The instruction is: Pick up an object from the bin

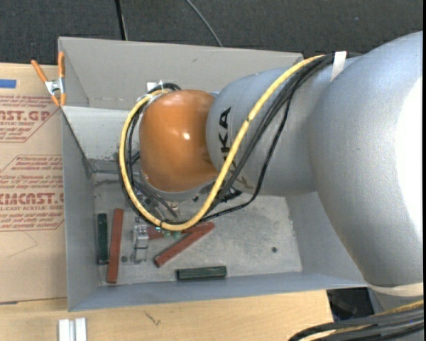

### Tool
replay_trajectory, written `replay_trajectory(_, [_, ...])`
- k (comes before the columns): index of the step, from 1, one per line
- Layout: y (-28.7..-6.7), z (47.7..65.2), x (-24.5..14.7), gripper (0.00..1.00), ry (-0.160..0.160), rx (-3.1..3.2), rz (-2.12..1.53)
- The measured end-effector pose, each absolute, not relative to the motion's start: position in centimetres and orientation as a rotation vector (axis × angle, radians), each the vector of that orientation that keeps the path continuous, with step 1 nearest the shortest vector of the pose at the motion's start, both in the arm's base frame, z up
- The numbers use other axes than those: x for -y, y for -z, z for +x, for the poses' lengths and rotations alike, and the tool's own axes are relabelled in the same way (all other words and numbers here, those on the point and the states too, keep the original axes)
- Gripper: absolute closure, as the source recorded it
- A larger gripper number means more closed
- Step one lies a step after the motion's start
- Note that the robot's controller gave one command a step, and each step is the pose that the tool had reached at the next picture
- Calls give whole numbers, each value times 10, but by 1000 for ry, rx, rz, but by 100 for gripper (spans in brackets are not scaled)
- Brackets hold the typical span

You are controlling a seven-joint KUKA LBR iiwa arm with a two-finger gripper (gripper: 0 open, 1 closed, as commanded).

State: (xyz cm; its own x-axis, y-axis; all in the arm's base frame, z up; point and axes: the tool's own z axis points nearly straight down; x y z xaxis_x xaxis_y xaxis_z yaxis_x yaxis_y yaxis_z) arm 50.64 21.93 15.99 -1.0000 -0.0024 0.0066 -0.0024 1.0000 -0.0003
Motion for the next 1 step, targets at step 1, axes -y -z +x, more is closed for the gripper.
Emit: replay_trajectory(1, [-163,509,-219,0,2,3142,1])
